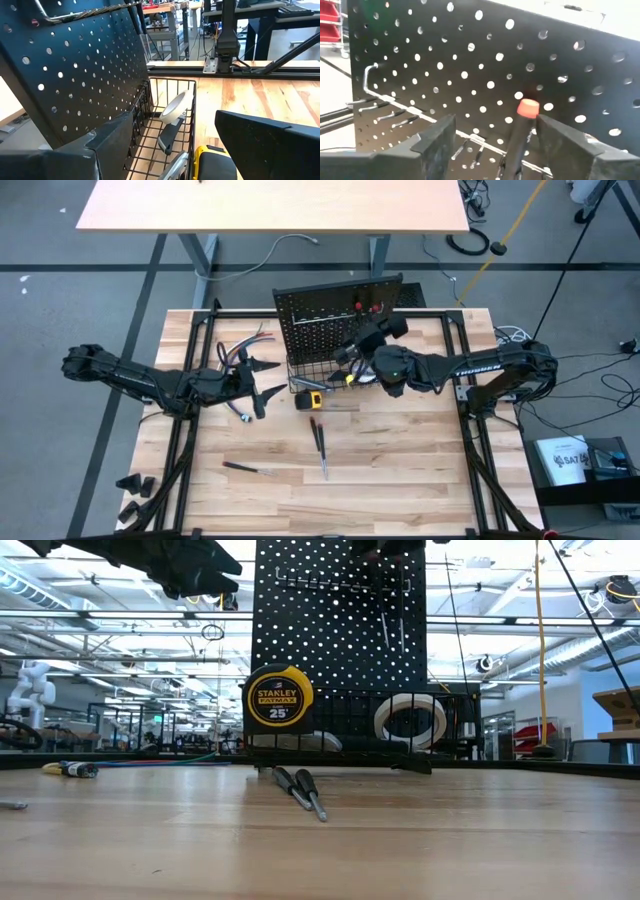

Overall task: Hang tools onto peg board
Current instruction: Hang the black screwdriver onto the pegboard

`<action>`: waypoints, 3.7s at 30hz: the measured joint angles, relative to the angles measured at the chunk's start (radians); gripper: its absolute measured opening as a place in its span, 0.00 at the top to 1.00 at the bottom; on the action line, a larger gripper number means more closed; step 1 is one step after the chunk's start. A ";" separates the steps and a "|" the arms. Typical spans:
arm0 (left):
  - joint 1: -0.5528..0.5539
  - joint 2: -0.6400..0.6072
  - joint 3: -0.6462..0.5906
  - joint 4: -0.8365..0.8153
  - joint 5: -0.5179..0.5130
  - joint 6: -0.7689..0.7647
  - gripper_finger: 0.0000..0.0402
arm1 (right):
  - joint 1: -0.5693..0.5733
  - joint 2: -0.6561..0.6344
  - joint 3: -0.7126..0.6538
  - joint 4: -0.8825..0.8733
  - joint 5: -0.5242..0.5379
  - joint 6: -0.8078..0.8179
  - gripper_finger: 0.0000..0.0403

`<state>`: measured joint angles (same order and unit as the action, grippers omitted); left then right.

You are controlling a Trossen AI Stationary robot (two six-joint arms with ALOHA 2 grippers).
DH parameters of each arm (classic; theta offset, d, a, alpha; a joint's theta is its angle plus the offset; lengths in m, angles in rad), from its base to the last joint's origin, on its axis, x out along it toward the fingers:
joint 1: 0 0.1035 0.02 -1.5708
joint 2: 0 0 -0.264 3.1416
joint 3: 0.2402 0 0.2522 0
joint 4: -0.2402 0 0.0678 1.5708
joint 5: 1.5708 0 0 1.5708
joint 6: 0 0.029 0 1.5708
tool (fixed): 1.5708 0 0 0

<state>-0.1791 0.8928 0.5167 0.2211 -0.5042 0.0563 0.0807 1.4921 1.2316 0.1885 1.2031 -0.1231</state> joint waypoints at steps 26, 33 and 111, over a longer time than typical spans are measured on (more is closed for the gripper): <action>-0.001 0.045 0.000 -0.113 0.546 -0.025 0.28 | 0.269 0.000 0.001 -0.350 -0.368 0.415 0.34; -0.039 0.136 0.000 -0.169 0.562 -0.146 0.28 | 0.267 0.115 0.001 -0.473 -0.477 0.747 0.34; -0.611 0.485 0.390 -0.631 -0.063 0.169 0.87 | 0.114 0.453 0.001 0.158 -1.367 1.159 0.34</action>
<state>-0.7896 1.3780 0.9068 -0.4101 -0.5670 0.2250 0.1951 1.9453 1.2326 0.3464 -0.1642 1.0361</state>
